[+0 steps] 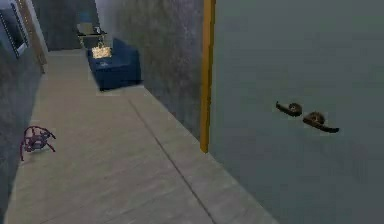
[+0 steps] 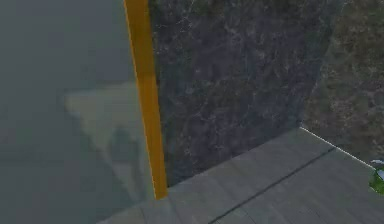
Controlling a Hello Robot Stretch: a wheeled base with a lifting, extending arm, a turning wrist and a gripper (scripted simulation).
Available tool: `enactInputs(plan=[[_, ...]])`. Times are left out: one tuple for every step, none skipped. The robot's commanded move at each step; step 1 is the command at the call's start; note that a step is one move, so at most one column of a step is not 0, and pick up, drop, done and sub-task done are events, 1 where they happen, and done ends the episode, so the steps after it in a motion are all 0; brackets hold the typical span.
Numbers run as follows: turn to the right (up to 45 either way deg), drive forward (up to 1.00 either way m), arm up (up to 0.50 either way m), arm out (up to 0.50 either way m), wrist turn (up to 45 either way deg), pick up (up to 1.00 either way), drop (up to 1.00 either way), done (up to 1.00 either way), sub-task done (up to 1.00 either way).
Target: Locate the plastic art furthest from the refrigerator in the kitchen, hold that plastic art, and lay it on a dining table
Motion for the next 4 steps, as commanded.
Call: enactInputs(plan=[[-27.0, 0.0, 0.0, 0.0, 0.0, 0.0, 0.0, 0.0, 0.0], [0.0, 1.0, 0.0, 0.0, 0.0, 0.0, 0.0, 0.0, 0.0], [-3.0, 0.0, 0.0, 0.0, 0.0, 0.0, 0.0, 0.0, 0.0], [0.0, 0.95, 0.0, 0.0, 0.0, 0.0, 0.0, 0.0, 0.0]])
